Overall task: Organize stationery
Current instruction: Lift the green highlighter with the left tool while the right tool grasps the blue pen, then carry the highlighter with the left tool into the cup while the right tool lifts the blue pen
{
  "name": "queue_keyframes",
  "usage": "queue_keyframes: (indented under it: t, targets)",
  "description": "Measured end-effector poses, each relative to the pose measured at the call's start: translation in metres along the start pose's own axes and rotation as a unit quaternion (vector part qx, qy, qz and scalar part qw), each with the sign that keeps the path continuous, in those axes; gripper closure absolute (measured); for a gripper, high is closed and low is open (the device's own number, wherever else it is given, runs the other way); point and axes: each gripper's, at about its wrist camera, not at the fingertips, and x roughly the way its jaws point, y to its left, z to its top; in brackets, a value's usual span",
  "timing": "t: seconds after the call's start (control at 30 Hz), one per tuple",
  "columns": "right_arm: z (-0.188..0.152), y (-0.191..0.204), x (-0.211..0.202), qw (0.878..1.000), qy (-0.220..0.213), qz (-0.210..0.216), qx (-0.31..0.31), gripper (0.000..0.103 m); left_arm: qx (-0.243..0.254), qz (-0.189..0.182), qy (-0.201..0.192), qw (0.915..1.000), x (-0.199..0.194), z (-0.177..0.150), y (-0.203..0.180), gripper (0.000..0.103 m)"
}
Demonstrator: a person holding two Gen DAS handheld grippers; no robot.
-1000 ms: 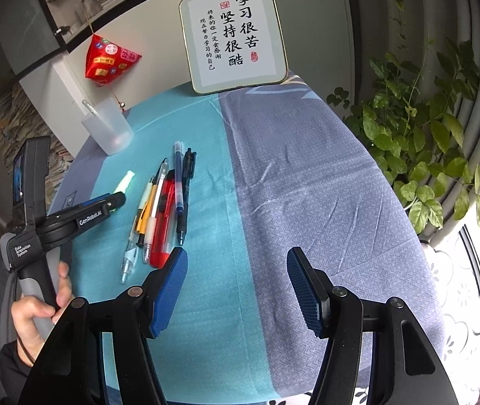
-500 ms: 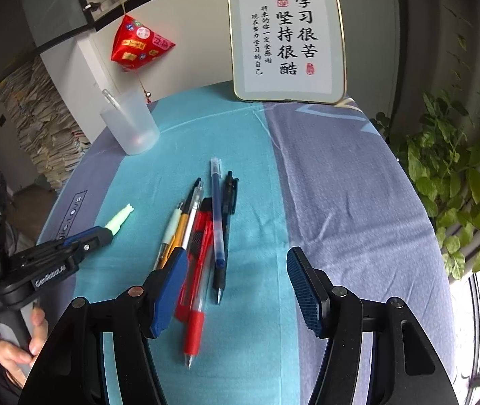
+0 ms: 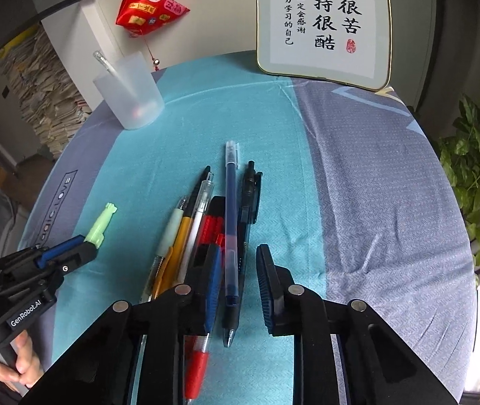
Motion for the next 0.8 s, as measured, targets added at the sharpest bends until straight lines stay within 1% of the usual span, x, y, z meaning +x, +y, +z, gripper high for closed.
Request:
queue_keyframes:
  t: [0.03,0.07,0.13,0.23,0.27,0.33,0.43,0.5,0.57,0.73,0.8]
  targets:
    - [0.001,0.001,0.001,1.000,0.003,-0.005,-0.003,0.084,0.002,0.000,0.002,1.0000,0.001,0.001,-0.001,0.092]
    - [0.000,0.001,0.003,1.000,0.010,-0.003,-0.006,0.091,0.004,-0.002,0.004,1.0000,0.002,0.002,-0.002,0.089]
    - [0.001,0.001,0.003,1.000,0.009,0.001,-0.004,0.094,0.006,-0.005,0.005,1.0000,0.004,0.005,-0.003,0.087]
    - [-0.001,0.001,0.000,1.000,0.003,-0.003,-0.007,0.095,0.010,-0.005,0.005,0.9999,0.007,0.007,-0.005,0.088]
    - [-0.002,0.001,-0.002,1.000,-0.002,-0.006,-0.007,0.095,0.009,-0.010,0.006,0.9999,0.007,0.008,-0.005,0.091]
    - [-0.005,0.002,-0.009,0.999,-0.015,-0.025,-0.014,0.095,0.007,-0.023,0.007,0.9997,0.007,0.006,-0.004,0.092]
    - [-0.008,0.000,-0.022,0.999,-0.031,-0.022,-0.012,0.095,0.009,-0.010,0.001,0.9999,0.003,0.003,-0.005,0.092]
    - [-0.009,0.002,-0.030,0.999,-0.038,-0.027,-0.016,0.095,0.012,-0.015,-0.009,0.9998,-0.005,0.003,-0.006,0.092]
    - [-0.009,0.002,-0.037,0.999,-0.043,-0.023,-0.016,0.095,0.013,-0.023,-0.021,0.9994,-0.015,0.007,-0.008,0.092]
    - [-0.008,0.010,-0.051,0.998,-0.061,-0.016,-0.018,0.095,0.025,-0.027,-0.058,0.9977,-0.045,0.022,-0.013,0.092]
    - [-0.009,0.013,-0.056,0.998,-0.066,-0.013,-0.016,0.095,0.029,-0.023,-0.071,0.9967,-0.054,0.031,-0.013,0.092]
